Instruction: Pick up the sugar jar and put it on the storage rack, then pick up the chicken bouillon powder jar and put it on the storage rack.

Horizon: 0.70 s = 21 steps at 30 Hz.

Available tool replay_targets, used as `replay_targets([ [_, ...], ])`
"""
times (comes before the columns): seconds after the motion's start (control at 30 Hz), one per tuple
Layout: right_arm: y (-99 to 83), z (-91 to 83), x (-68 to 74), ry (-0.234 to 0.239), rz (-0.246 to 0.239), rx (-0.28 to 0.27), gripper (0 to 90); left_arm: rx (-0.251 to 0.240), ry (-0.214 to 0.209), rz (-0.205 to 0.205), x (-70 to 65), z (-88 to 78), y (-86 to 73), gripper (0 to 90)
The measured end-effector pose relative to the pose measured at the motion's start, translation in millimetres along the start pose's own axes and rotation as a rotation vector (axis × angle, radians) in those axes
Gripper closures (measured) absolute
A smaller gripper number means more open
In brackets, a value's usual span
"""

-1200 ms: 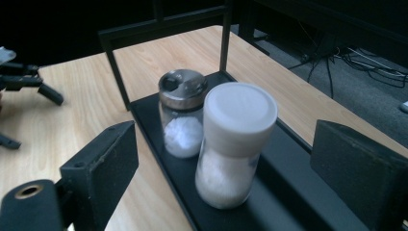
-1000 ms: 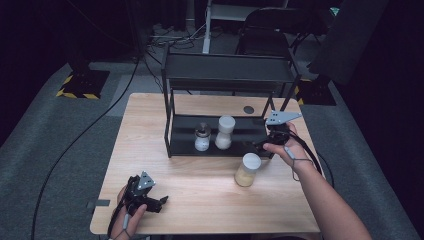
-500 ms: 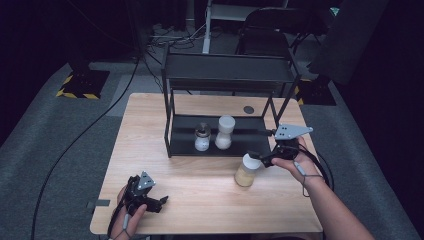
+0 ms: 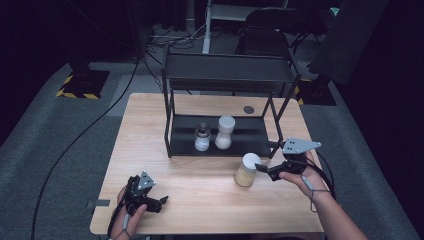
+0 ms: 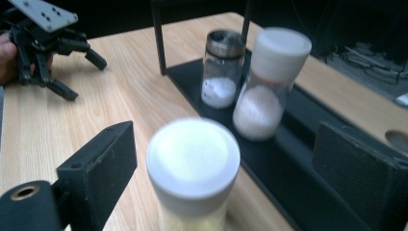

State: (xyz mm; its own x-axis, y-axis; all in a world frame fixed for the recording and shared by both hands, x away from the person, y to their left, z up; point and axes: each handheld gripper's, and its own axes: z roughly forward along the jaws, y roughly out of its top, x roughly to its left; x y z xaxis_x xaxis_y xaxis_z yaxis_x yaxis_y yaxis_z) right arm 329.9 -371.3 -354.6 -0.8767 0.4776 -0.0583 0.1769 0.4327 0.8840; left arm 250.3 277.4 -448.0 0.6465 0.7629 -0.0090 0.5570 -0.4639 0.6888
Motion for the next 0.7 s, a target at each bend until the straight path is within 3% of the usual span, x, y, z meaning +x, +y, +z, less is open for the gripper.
replay_targets([
  [0.7, -45.3, 11.7, 11.0, -0.018, 0.043, 0.04, 8.1, 0.0, 0.0, 0.0, 0.0, 0.0, 0.0, 0.4],
])
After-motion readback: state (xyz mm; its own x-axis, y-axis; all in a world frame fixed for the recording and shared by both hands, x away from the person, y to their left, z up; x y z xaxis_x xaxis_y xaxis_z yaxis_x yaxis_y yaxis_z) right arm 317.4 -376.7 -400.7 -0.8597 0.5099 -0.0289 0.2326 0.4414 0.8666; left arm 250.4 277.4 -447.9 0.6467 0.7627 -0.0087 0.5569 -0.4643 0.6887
